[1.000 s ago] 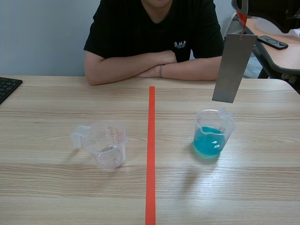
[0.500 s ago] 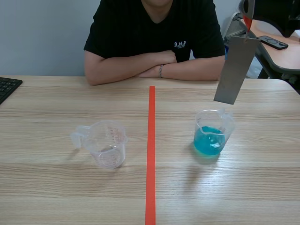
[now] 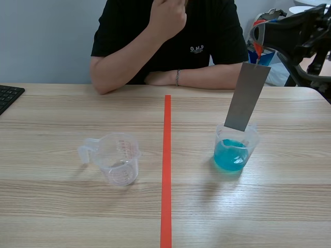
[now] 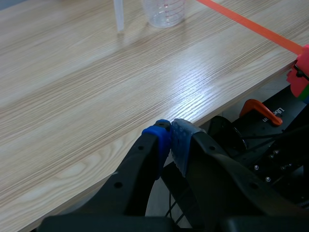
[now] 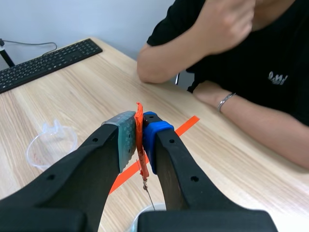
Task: Do the redox reaction experiment.
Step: 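Lower the plate into the blue solution, then hold the plate still in the solution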
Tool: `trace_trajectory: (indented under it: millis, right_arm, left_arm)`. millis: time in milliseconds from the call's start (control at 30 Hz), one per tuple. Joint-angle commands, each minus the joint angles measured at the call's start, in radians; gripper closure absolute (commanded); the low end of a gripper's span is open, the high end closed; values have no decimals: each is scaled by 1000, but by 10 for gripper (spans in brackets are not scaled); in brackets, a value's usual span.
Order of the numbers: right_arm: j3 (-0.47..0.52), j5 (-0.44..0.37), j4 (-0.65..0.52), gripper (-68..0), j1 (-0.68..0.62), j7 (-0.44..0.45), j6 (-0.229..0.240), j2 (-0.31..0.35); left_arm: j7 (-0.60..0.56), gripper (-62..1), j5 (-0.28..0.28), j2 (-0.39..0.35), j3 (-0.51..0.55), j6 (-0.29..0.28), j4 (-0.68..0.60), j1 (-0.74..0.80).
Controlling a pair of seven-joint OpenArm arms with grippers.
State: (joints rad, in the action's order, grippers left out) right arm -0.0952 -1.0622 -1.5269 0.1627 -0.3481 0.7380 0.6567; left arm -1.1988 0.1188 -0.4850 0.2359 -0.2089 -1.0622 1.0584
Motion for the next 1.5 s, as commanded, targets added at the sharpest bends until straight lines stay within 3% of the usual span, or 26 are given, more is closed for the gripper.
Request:
trace_trajectory:
  millis: [0, 967, 1467]
  right_arm:
    - [-8, 5, 0, -15, 16, 36, 8, 13]
    - [-148, 326, 227, -15, 18, 294, 8, -55]
    - [-148, 360, 246, -15, 18, 314, 8, -56]
  left_arm:
    - [-16, -27, -6, 3, 0, 4, -12, 8]
    - [-16, -27, -6, 5, 0, 4, -12, 8]
    - [-16, -27, -6, 5, 0, 4, -12, 8]
